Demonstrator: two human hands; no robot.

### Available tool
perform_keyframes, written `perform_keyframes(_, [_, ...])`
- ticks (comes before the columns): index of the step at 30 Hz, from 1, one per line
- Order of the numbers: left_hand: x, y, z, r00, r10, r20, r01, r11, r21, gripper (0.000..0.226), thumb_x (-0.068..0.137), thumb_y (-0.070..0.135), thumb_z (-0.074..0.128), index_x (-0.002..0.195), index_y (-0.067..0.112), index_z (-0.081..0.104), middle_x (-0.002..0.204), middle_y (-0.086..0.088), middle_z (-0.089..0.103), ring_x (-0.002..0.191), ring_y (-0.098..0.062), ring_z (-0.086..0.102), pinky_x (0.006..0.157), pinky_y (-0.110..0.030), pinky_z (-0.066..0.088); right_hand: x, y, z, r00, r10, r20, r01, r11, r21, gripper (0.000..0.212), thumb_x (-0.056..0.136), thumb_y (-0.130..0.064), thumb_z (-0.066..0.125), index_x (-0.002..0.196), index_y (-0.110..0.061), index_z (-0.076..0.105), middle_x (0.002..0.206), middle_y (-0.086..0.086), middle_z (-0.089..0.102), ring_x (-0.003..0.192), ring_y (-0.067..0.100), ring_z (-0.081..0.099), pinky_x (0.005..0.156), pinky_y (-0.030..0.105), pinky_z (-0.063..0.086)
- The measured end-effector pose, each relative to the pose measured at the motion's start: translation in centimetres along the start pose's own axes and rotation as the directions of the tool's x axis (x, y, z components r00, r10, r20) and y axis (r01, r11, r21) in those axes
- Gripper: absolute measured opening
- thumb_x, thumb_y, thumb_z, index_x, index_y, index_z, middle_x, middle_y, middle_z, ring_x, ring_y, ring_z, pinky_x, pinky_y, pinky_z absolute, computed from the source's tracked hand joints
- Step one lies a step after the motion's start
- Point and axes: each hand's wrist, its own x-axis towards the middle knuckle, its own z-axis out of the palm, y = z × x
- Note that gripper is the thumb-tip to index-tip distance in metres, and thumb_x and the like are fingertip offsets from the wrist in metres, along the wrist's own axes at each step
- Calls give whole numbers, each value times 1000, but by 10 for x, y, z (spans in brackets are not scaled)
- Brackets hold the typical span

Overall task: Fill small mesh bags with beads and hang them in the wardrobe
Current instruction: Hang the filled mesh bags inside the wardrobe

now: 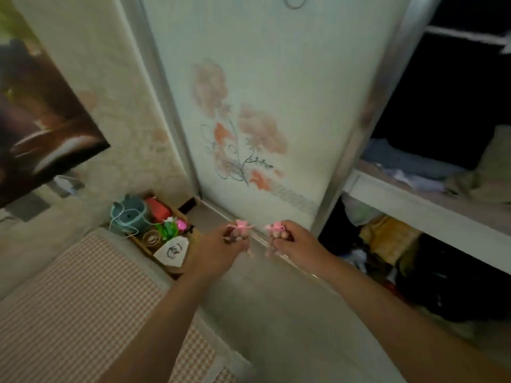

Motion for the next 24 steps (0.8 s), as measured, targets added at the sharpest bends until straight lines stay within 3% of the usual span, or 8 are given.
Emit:
perform_keyframes(2, [8, 42, 26, 987, 97, 129, -97, 995, -8, 21, 87, 5, 69, 80, 21, 58, 76, 3, 62, 70, -8, 60, 63, -10, 47, -14, 0, -48, 994, 37, -103, -35, 999, 18, 18, 92, -1, 63, 109, 1, 62, 77, -5, 59, 61, -11, 59, 69, 16, 49])
perform_keyframes(4, [17, 71, 56, 961, 156, 229, -150, 988, -45, 23, 87, -3, 67, 81, 15, 54, 80, -5, 60, 67, -3, 62, 67, -16, 50, -31, 3, -87, 975, 77, -210, -73, 997, 30, 16, 93, -3, 64, 109, -3, 62, 81, -3, 59, 63, -9, 60, 67, 16, 49])
perform_keyframes(8, [17, 133, 118, 897, 249, 366, -242, 968, -67, 23, 88, 20, 71, 100, 33, 56, 89, 16, 60, 75, 8, 57, 66, -7, 43, -78, 10, -159, 911, 113, -397, -123, 992, 0, 18, 92, -13, 67, 103, -25, 60, 85, -10, 60, 83, 10, 57, 78, 25, 46])
perform_keyframes(13, [6, 212, 200, 775, 361, 518, -389, 919, -59, 14, 72, 36, 73, 67, 38, 60, 63, 6, 55, 72, -21, 63, 71, -29, 48, -142, 29, -249, 806, 171, -566, -166, 984, 60, 15, 94, -7, 65, 88, -15, 54, 80, -2, 49, 80, 12, 50, 81, 28, 46])
perform_keyframes(16, [-6, 259, 260, 725, 359, 587, -377, 921, -97, 11, 79, 24, 74, 78, 19, 64, 65, 6, 67, 68, -5, 68, 71, -22, 54, -178, 53, -303, 732, 219, -645, -122, 974, 192, 9, 96, 7, 58, 102, 1, 55, 92, 16, 47, 87, 16, 50, 81, 13, 50])
perform_keyframes(18, [-11, 284, 309, 694, 379, 611, -383, 914, -132, 24, 76, 26, 73, 84, 6, 64, 75, -4, 73, 78, -17, 73, 81, -38, 59, -200, 77, -338, 689, 247, -681, -167, 969, 183, 15, 97, 4, 59, 111, 4, 56, 95, 25, 52, 81, 14, 51, 70, 7, 47])
perform_keyframes(22, [-22, 333, 414, 642, 373, 670, -422, 901, -97, 5, 76, 16, 69, 73, 13, 70, 82, 2, 72, 84, -11, 68, 74, -18, 54, -232, 143, -417, 638, 282, -716, -152, 958, 242, 19, 92, 14, 59, 110, 10, 56, 88, 20, 53, 77, 18, 63, 71, 20, 56])
perform_keyframes(24, [-24, 352, 463, 668, 351, 656, -404, 911, -76, 2, 73, 20, 70, 71, 20, 69, 79, 7, 72, 82, -10, 67, 78, -28, 55, -245, 170, -455, 609, 238, -757, -80, 967, 241, 22, 92, 24, 47, 100, 5, 54, 79, 17, 46, 66, 16, 57, 63, 20, 57])
